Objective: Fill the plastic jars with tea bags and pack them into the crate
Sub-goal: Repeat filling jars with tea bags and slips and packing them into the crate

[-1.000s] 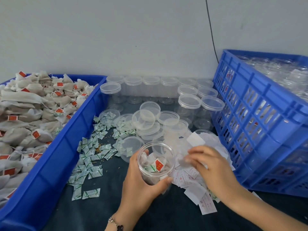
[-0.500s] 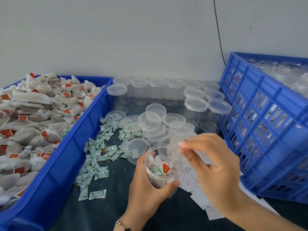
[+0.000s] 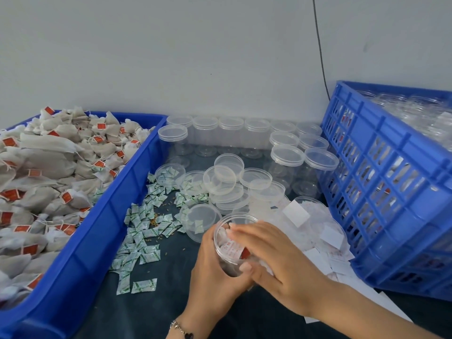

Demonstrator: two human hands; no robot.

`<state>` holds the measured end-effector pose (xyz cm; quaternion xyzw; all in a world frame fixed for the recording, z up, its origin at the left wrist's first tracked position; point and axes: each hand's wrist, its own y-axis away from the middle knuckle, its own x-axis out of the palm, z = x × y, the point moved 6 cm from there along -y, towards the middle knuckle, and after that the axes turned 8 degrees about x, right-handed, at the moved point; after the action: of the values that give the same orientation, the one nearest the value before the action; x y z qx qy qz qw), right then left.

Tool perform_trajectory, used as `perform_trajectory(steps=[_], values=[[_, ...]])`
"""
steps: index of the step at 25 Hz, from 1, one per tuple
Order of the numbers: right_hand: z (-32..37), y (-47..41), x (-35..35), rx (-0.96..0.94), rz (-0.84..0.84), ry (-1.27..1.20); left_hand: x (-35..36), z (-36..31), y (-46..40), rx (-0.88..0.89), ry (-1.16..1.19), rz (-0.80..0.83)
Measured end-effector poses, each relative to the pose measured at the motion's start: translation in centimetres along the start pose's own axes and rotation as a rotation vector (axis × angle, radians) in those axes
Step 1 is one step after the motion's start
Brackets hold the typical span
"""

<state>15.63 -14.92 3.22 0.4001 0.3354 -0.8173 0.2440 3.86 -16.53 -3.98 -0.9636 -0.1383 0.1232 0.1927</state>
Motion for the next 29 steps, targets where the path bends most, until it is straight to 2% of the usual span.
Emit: perform_trajectory(steps=[3, 5, 7, 10, 12, 15, 17, 19, 21, 25, 29], values=[[-1.4, -0.1, -1.8, 0.256, -0.113, -0.124, -0.2, -0.8, -0.3, -0.018, -0.016, 0.025], [-3.1, -0.2, -2.1, 0.503, -0.019, -0.157, -0.3, -1.8, -0.9, -0.014, -0.047, 0.048], [-3.7, -0.1, -3.9, 0.6, -0.032, -0.177, -0.2, -4.2, -2.0, 0.024, -0.167, 0.084], [-2.3, 0.4, -9.5, 0.53, -0.207, -0.182, 0.9, -9.6, -4.3, 0.184, -0.256, 0.104], [-1.9, 1.6, -13.9, 0.505, -0.312, -0.221, 2.6, -13.7, -6.0, 0.227, -0.255, 0.127], [-0.8, 3.8, -20.2, 0.382, -0.335, -0.246, 5.4, -19.7, -8.1, 0.238, -0.191, 0.151], [-0.4, 5.4, -24.6, 0.317, -0.347, -0.165, 7.8, -24.1, -9.6, 0.279, -0.143, 0.226], [-0.3, 6.6, -29.5, 0.275, -0.399, -0.093, 10.4, -28.8, -11.2, 0.369, -0.096, 0.329], [-0.4, 7.3, -34.4, 0.261, -0.479, -0.05, 13.2, -33.4, -12.9, 0.5, -0.153, 0.385], [-2.1, 8.4, -43.1, 0.303, -0.649, 0.053, 19.4, -40.0, -16.3, 0.731, -0.364, 0.433], [-6.3, 9.1, -47.0, 0.49, -0.729, 0.242, 26.0, -42.1, -19.1, 0.919, -0.487, 0.443]])
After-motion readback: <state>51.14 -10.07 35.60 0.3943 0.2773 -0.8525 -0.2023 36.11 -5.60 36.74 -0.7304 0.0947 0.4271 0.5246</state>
